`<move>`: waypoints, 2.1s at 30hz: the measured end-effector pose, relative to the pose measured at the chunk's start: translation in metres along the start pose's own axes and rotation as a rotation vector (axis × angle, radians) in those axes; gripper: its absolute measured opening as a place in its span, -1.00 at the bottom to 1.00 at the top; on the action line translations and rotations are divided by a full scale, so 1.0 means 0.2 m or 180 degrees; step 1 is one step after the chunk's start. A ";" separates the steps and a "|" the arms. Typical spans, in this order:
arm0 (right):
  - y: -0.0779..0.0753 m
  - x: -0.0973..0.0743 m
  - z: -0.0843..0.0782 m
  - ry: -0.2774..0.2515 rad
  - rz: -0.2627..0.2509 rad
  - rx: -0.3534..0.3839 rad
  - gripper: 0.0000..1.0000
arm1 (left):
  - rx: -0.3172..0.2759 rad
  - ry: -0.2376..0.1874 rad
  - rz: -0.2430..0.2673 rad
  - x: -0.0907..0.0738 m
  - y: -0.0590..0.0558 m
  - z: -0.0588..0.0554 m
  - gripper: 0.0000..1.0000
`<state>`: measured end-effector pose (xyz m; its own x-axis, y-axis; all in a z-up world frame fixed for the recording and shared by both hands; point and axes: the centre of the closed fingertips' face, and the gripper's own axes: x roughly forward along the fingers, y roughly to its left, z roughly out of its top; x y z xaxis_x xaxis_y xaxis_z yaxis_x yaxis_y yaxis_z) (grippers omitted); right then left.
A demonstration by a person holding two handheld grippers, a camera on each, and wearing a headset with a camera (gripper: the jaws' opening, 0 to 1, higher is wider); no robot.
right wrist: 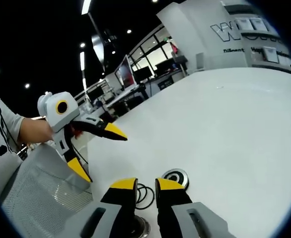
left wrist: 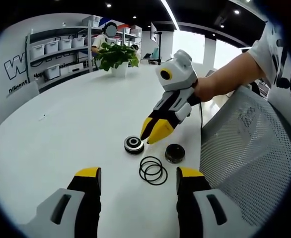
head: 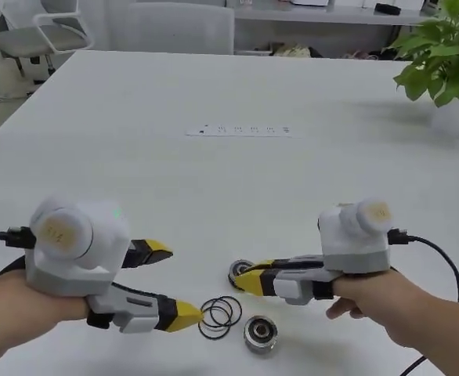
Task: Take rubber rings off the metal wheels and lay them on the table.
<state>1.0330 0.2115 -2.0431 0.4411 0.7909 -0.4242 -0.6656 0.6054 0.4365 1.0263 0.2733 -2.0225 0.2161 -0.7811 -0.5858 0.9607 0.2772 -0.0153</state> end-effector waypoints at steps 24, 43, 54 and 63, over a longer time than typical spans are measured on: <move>-0.16 -0.10 0.05 -0.0226 -0.0353 -0.0168 -0.55 | -0.0060 -0.0031 -0.0014 0.12 0.07 0.08 0.09; -0.20 -0.10 -0.06 -0.0027 -0.0423 -0.0486 -0.50 | -0.0072 0.0023 -0.0079 0.23 0.09 0.09 0.02; -0.21 -0.07 -0.11 0.0077 -0.0399 -0.0588 -0.52 | -0.0080 0.0098 -0.0148 0.29 0.06 0.07 -0.10; -0.19 -0.04 -0.12 0.0137 -0.0344 -0.0673 -0.56 | -0.0092 0.0114 -0.0193 0.34 0.05 0.07 -0.18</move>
<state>1.0404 0.1801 -2.0764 0.4935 0.7152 -0.4949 -0.7291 0.6504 0.2129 1.0536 0.2155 -2.0514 0.1509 -0.7767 -0.6116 0.9662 0.2466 -0.0748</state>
